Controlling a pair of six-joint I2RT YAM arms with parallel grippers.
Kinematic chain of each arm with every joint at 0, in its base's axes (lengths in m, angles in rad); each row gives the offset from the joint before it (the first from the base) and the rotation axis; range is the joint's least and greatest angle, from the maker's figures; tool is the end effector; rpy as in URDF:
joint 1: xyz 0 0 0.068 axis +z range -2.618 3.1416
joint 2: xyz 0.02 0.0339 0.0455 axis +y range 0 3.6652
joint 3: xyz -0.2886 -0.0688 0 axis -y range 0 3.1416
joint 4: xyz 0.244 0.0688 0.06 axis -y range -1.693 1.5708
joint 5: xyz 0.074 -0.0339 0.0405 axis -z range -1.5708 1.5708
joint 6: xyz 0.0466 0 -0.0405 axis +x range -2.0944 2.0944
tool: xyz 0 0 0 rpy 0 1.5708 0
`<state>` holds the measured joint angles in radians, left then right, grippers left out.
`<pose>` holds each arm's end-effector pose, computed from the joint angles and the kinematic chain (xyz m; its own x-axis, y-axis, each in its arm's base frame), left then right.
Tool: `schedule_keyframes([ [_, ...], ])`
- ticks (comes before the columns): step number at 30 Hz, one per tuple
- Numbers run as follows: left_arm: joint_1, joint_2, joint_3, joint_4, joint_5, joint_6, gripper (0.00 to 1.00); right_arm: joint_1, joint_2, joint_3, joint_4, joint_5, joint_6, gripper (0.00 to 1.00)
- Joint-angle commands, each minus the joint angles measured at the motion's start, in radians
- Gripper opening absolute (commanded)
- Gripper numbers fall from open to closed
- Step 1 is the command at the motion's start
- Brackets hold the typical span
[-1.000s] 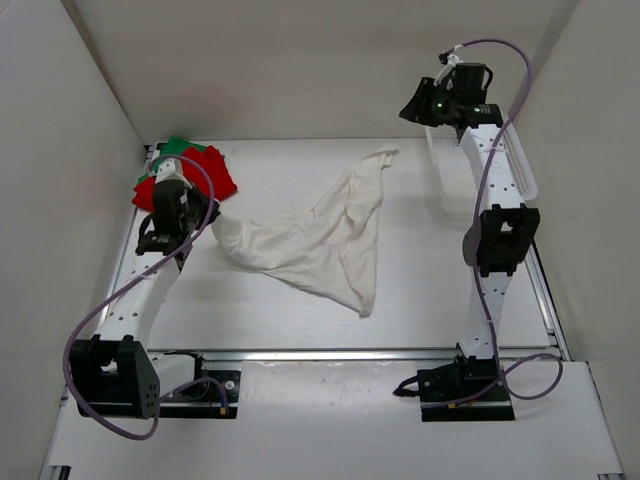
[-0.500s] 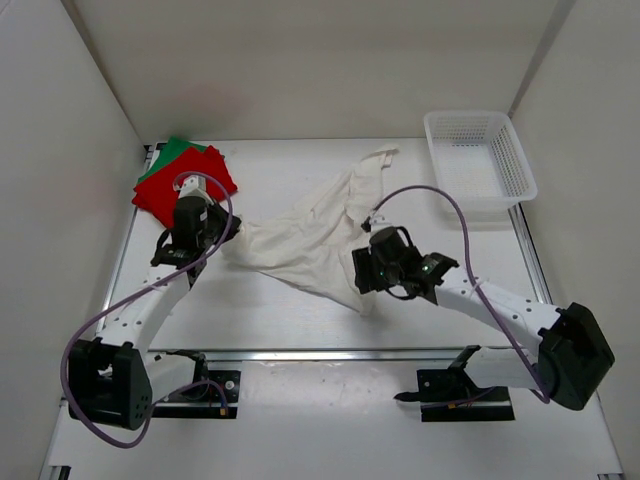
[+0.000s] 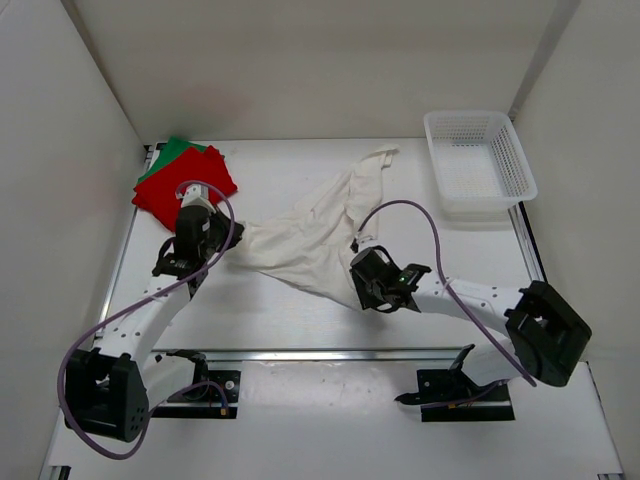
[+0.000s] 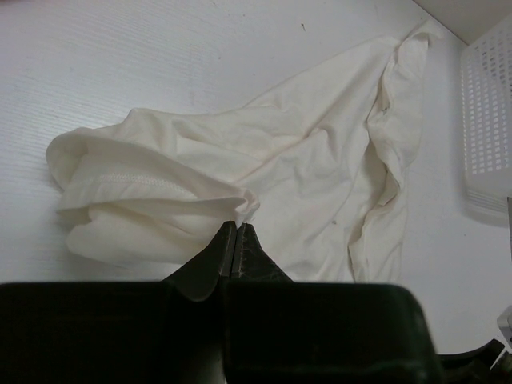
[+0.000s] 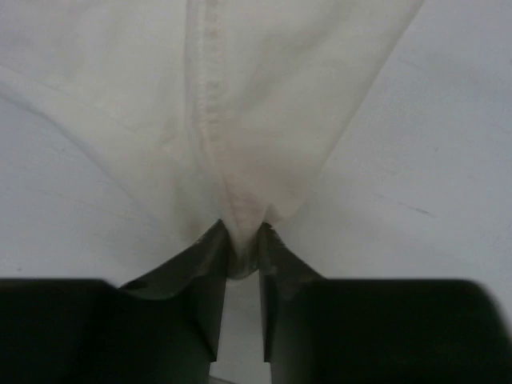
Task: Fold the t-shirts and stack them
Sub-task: Flatten out the tshirt
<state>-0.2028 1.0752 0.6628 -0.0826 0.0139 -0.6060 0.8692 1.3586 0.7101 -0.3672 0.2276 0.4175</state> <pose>0.2315 -0.0483 0.2673 -0.5040 -0.4778 -0.7195 -0.0896 0.8575 -0.5066 0.1712 0.1863 0.1946 -0.7720 -0.3016 -0.5595 -0.3876 0.9210 0.0384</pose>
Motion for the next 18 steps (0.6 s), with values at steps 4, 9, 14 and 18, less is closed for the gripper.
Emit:
schedule_keyframes([
  [4, -0.004, -0.034, 0.014, -0.006, -0.011, 0.005, 0.0, 0.023, 0.007, 0.094, 0.001, 0.136, 0.001, 0.0],
  [9, 0.032, -0.02, 0.104, -0.057, -0.003, 0.028, 0.0, -0.034, -0.376, 0.095, -0.033, -0.081, 0.023, 0.0],
  [14, 0.131, -0.014, 0.173, -0.081, 0.052, 0.047, 0.0, -0.555, -0.715, -0.075, -0.015, -0.654, 0.075, 0.0],
  [18, 0.132, 0.015, 0.236, -0.108, 0.049, 0.06, 0.0, -0.909, -0.656, -0.242, -0.047, -0.932, 0.021, 0.0],
])
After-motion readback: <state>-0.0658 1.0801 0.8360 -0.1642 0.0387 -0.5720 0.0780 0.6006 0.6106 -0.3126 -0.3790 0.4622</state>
